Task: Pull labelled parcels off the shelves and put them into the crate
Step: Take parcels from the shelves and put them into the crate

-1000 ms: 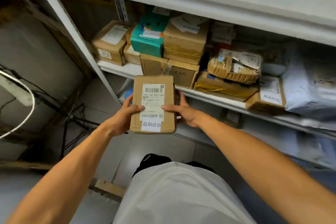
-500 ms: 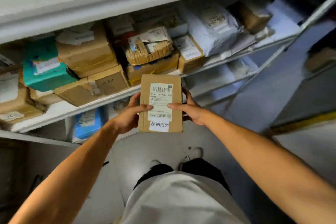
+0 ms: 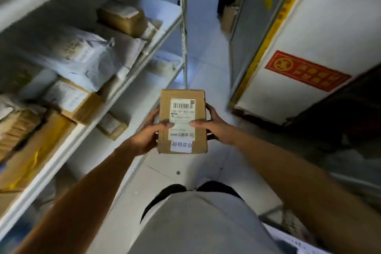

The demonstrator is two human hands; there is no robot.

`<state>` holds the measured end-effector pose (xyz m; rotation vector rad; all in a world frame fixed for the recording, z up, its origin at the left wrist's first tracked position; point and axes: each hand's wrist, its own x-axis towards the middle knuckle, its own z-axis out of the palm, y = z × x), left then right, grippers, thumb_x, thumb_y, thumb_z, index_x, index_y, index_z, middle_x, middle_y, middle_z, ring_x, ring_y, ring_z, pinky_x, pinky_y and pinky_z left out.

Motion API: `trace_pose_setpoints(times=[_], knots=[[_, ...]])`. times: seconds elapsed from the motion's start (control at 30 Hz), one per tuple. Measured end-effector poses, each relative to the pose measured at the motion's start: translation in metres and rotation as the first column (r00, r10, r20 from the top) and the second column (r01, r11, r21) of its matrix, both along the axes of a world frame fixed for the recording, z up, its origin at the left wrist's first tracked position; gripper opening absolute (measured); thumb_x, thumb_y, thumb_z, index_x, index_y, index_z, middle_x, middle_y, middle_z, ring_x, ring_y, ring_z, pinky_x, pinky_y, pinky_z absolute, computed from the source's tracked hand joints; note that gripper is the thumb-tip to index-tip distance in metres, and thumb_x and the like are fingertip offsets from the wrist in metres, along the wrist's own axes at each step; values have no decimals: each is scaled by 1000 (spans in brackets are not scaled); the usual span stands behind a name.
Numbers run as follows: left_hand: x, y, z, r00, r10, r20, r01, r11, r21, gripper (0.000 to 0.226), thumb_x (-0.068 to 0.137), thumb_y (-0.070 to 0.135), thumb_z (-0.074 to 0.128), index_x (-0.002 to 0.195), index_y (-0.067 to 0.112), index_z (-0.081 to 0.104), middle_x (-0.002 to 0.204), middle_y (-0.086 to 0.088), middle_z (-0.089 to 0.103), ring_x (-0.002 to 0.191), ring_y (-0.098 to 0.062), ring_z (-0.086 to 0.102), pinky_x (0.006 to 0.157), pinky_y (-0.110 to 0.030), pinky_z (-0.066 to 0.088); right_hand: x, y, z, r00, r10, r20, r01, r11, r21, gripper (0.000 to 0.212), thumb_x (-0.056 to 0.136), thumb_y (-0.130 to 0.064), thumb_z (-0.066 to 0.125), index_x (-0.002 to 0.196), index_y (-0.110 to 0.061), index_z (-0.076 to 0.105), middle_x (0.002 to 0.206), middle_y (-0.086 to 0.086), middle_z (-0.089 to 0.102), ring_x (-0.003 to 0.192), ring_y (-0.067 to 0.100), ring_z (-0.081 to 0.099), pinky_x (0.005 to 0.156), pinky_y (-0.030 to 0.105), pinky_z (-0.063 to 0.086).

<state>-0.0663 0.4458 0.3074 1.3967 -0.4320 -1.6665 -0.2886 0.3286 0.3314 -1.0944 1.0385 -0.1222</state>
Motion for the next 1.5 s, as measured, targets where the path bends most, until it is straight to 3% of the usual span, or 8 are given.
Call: trace_pose_setpoints(times=[0.27, 0.37, 0.5, 0.73, 0.87, 1.0, 1.2, 1.5], knots=[[-123, -143, -5, 911, -410, -40, 410, 912, -12, 120, 48, 27, 99, 148, 36, 33, 129, -13, 67, 118, -42, 63, 105, -67, 42, -151, -33, 0, 899, -437, 22, 436, 899, 38, 99, 77, -21, 87, 147, -44, 20, 125, 0, 64, 105, 26, 71, 84, 52, 59], [-176, -185, -1, 813, -581, -43, 581, 814, -12, 120, 49, 27, 97, 148, 38, 30, 129, -16, 66, 116, -44, 64, 100, -68, 45, -199, -29, 0, 807, -591, 13, 590, 807, 36, 107, 68, -26, 91, 149, -41, 23, 131, 3, 63, 109, 27, 69, 86, 54, 59], [-246, -228, -1, 637, -769, -59, 770, 638, 14, 108, 57, 24, 92, 143, 43, 32, 130, -18, 63, 113, -44, 65, 95, -69, 49, -254, -16, -1, 647, -763, 6, 762, 647, 26, 75, 81, -18, 83, 131, -47, 35, 125, -2, 64, 111, 27, 66, 94, 58, 54], [-357, -294, -21, 325, -944, -59, 945, 321, 68, 109, 57, 24, 97, 145, 44, 36, 133, -17, 62, 115, -46, 64, 95, -72, 46, -317, 0, -19, 308, -951, -27, 949, 305, 79, 111, 64, -30, 94, 149, -45, 25, 128, 1, 69, 109, 28, 70, 94, 59, 54], [-412, -323, -30, 105, -994, -35, 994, 103, 42, 99, 63, 25, 94, 146, 42, 40, 135, -16, 62, 117, -49, 61, 93, -78, 42, -338, 1, -27, 158, -987, -33, 983, 154, 98, 112, 54, -35, 95, 145, -47, 30, 128, -3, 68, 115, 26, 67, 93, 58, 54], [-472, -345, -35, -95, -995, 28, 992, -92, 87, 87, 71, 22, 86, 142, 48, 43, 129, -11, 67, 115, -43, 65, 91, -74, 47, -359, -2, -37, -27, -998, -63, 993, -34, 116, 105, 66, -24, 90, 145, -48, 25, 129, -2, 68, 111, 21, 66, 74, 36, 50], [-568, -357, -56, -321, -947, 21, 931, -312, 187, 83, 75, 23, 79, 148, 35, 41, 123, -15, 70, 110, -40, 68, 96, -70, 47, -410, 1, -64, -239, -963, -122, 954, -256, 156, 114, 68, -18, 92, 152, -48, 20, 125, -4, 65, 116, 28, 63, 100, 61, 49], [-715, -339, -89, -384, -923, -15, 881, -371, 293, 83, 76, 13, 79, 140, 50, 40, 116, -10, 73, 103, -38, 71, 89, -64, 54, -530, 14, -105, -327, -929, -170, 894, -363, 263, 114, 67, -23, 91, 152, -45, 19, 141, 1, 58, 121, 28, 58, 98, 51, 49]])
